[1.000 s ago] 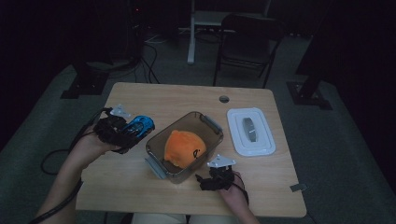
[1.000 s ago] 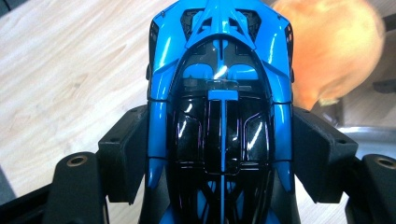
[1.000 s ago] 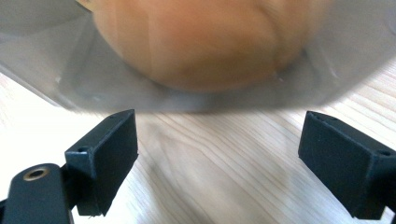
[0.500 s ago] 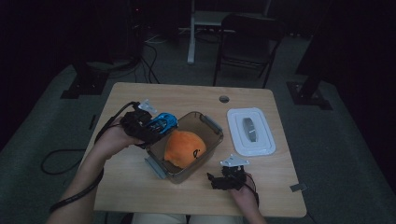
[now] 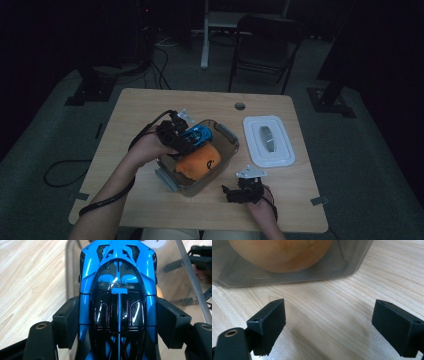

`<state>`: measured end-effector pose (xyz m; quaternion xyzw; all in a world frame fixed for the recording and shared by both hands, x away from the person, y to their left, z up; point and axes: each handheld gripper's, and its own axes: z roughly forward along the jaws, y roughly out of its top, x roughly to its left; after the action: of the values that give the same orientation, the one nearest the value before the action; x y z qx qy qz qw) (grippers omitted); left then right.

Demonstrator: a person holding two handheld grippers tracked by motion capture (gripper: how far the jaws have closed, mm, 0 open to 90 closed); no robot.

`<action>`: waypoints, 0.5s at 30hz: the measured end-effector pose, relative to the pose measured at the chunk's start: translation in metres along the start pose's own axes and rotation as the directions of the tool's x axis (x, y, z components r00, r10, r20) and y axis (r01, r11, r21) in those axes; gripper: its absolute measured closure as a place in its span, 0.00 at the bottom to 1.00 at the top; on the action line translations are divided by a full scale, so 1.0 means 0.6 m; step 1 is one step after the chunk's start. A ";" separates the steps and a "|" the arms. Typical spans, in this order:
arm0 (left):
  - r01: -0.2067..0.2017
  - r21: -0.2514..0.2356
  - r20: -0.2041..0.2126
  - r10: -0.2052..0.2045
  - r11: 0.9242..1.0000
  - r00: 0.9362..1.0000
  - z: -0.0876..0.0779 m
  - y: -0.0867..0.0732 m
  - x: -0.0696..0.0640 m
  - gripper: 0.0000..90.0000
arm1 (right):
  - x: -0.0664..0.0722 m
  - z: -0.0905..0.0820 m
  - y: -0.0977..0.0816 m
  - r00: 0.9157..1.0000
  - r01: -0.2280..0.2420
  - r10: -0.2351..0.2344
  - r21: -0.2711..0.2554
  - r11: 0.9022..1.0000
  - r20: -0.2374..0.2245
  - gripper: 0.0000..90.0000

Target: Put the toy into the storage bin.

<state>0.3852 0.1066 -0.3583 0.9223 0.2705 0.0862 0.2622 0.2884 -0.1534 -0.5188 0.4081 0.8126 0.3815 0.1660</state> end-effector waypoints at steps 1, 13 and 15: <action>-0.003 0.005 0.000 0.003 1.000 1.000 0.006 0.001 -0.001 0.32 | 0.000 0.000 0.000 1.000 -0.001 0.001 0.000 1.000 0.000 0.13; -0.006 0.051 -0.023 0.007 0.999 1.000 0.053 0.005 -0.004 0.32 | -0.001 0.002 -0.001 1.000 0.002 -0.002 0.007 1.000 -0.004 0.13; -0.009 0.050 -0.029 0.010 0.999 1.000 0.055 0.005 -0.003 0.32 | -0.001 0.002 -0.001 1.000 0.001 -0.001 0.008 1.000 -0.007 0.13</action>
<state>0.3948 0.0889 -0.3847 0.9285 0.2719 0.0942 0.2346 0.2891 -0.1539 -0.5203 0.4070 0.8149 0.3796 0.1617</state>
